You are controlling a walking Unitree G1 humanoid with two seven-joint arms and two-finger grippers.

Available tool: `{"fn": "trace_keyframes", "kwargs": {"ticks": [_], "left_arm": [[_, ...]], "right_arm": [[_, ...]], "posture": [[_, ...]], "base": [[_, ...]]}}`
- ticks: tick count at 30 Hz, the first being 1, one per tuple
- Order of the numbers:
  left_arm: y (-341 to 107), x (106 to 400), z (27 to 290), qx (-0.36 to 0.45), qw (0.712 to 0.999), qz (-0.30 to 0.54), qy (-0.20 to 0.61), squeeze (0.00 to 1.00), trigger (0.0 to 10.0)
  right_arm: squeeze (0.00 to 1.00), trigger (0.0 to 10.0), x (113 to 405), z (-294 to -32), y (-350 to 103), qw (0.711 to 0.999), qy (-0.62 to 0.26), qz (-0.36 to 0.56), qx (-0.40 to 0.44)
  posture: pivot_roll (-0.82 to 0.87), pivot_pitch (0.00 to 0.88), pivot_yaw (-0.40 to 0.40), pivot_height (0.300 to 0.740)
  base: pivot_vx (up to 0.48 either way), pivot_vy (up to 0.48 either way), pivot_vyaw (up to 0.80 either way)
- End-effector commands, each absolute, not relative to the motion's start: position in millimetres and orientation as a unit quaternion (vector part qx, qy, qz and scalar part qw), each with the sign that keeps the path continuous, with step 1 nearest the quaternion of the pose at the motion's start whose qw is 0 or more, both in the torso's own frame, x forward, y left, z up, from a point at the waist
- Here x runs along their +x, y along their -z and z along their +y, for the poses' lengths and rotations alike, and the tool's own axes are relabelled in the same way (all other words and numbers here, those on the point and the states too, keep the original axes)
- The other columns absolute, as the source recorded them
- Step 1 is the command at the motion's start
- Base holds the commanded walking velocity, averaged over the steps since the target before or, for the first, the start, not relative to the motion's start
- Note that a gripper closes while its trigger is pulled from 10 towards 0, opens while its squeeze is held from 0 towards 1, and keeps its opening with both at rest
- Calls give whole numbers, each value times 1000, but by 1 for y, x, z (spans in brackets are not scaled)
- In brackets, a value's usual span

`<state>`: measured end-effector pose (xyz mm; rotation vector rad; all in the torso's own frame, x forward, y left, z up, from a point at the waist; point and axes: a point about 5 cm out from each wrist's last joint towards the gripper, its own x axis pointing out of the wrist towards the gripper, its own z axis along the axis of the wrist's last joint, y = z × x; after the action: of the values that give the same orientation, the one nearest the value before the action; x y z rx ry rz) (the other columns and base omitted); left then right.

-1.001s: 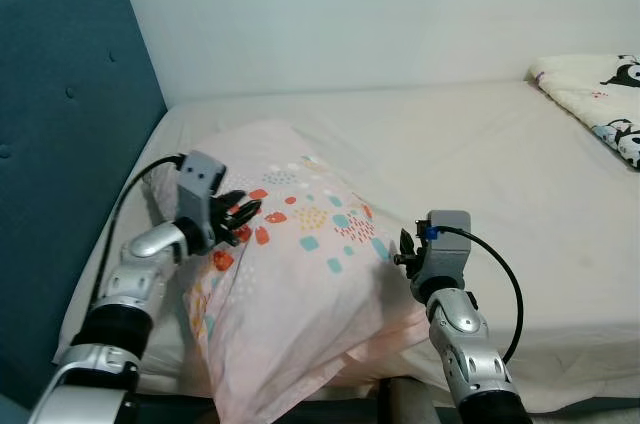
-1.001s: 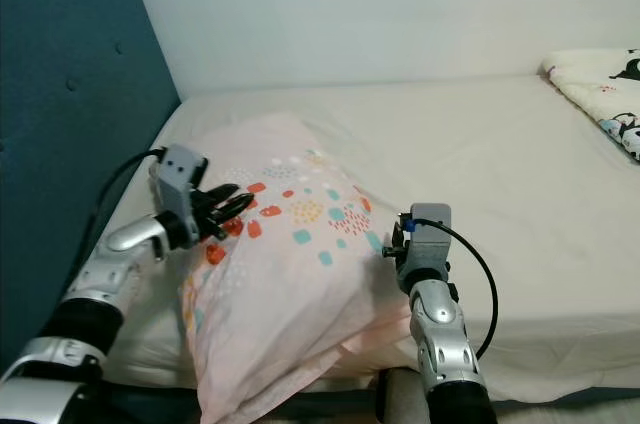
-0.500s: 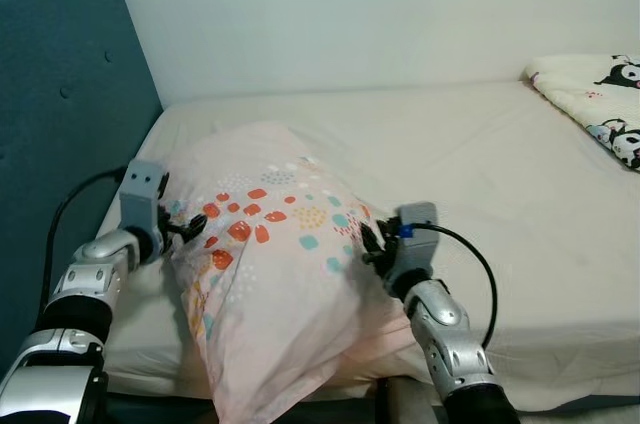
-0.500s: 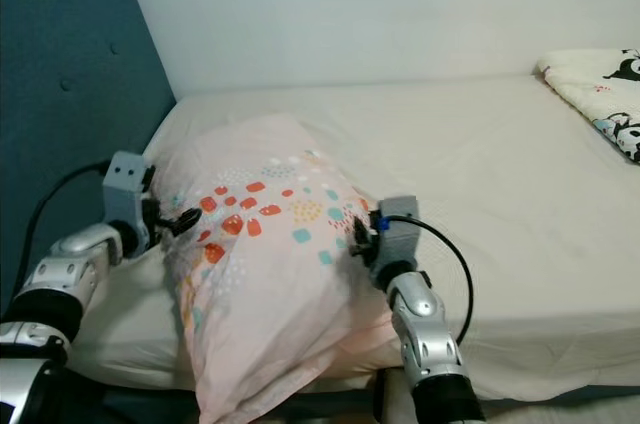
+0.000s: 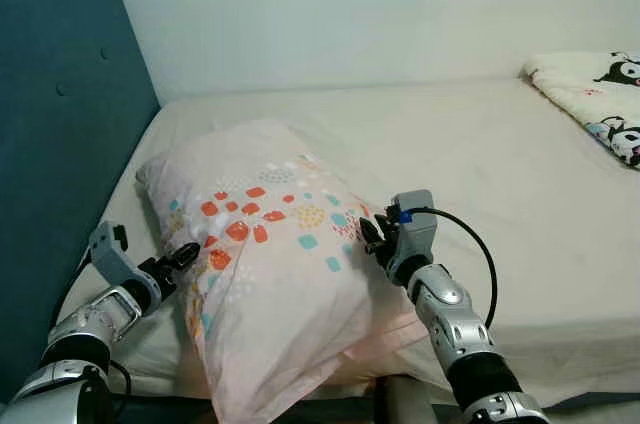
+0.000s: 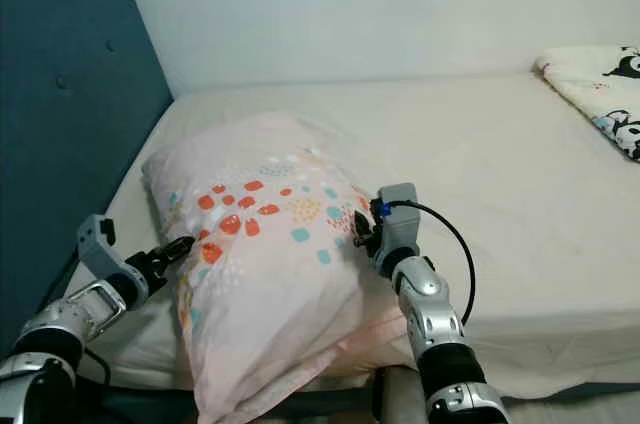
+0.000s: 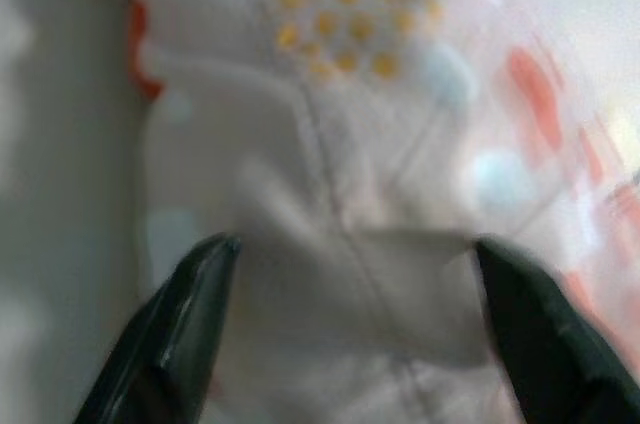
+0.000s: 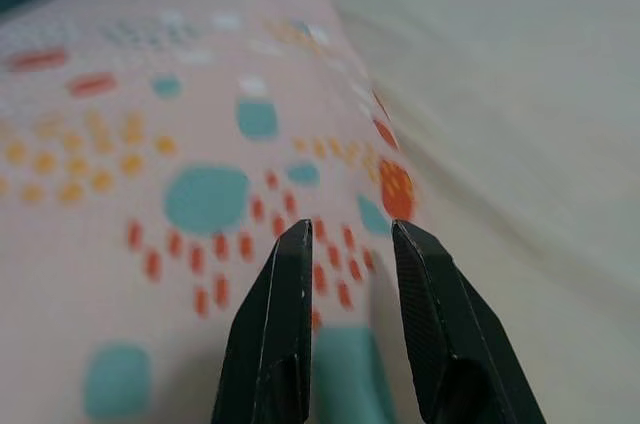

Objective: Clean up the room

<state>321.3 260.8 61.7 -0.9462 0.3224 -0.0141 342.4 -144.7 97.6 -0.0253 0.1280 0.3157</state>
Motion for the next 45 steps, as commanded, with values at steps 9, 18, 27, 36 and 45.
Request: {"fn": "trace_keyframes", "kwargs": {"ticks": [9, 18, 27, 36, 45], "left_arm": [[-64, 315, 246, -604, 788, 80, 91, 1000, 10000], [-39, 306, 203, -470, 844, 191, 173, 1000, 10000], [-45, 301, 200, -483, 829, 169, 225, 1000, 10000], [-67, 294, 144, -525, 748, 161, 373, 1000, 10000], [-72, 305, 97, -408, 793, 186, 412, 1000, 10000]], "right_arm": [[0, 10000, 336, -146, -75, 977, -172, 120, -33], [0, 10000, 334, -141, -71, 975, -180, 125, -44], [0, 10000, 334, -140, -71, 974, -185, 123, -47], [0, 10000, 333, -133, -68, 972, -193, 128, -48], [0, 10000, 333, -126, -66, 969, -203, 132, -53]], "posture": [[-76, 105, -5, 566], [-82, 109, -8, 566], [-77, 115, -11, 566], [-73, 111, -15, 566], [-66, 105, -12, 566]], "base": [[0, 0, 0], [0, 0, 0], [0, 0, 0], [0, 0, 0], [0, 0, 0]]}}
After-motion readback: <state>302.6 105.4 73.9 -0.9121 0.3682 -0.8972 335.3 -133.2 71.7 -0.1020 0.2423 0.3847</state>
